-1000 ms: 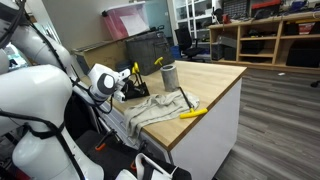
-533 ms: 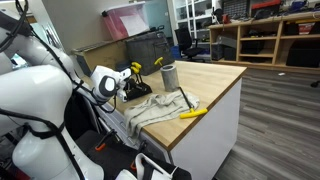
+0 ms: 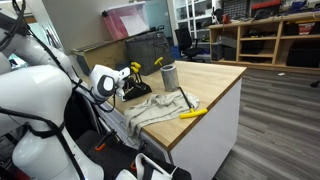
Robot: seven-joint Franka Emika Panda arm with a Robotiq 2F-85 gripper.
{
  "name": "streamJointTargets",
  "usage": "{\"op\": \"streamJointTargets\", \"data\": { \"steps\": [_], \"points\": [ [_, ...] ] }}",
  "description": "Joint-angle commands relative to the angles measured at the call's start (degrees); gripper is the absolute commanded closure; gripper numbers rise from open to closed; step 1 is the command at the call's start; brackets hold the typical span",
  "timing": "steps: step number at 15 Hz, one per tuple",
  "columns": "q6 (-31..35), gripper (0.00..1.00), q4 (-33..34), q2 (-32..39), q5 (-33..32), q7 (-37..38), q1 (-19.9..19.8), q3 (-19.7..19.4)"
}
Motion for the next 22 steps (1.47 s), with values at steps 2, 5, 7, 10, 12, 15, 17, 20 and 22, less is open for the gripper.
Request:
{"op": "streamJointTargets", "data": {
  "steps": [2, 5, 7, 10, 12, 15, 17, 20, 22],
  "points": [
    [0.00, 1.00, -12.87, -9.07, 0.42, -1.35, 7.71, -5.38],
    [0.00, 1.00, -19.64, -12.66, 5.25, -5.76, 11.24, -7.05],
    [-1.67, 1.00, -23.38, -15.75, 3.85, -4.73, 13.95, -10.21],
    [-6.86, 1.00, -19.93, -19.81, 7.07, -10.84, 13.06, -14.70],
    [-10.59, 1.00, -18.84, -24.15, 5.64, -14.18, 14.57, -21.18],
    [-17.69, 1.00, -18.14, -29.42, 3.58, -19.07, 21.49, -34.27],
    [-25.28, 1.00, -15.96, -29.04, 2.83, -21.23, 27.18, -43.38],
    [-38.86, 1.00, -11.20, -28.38, 0.27, -24.67, 33.84, -55.26],
    [-48.68, 1.00, -7.53, -25.51, -1.90, -25.08, 36.54, -60.93]
  ]
}}
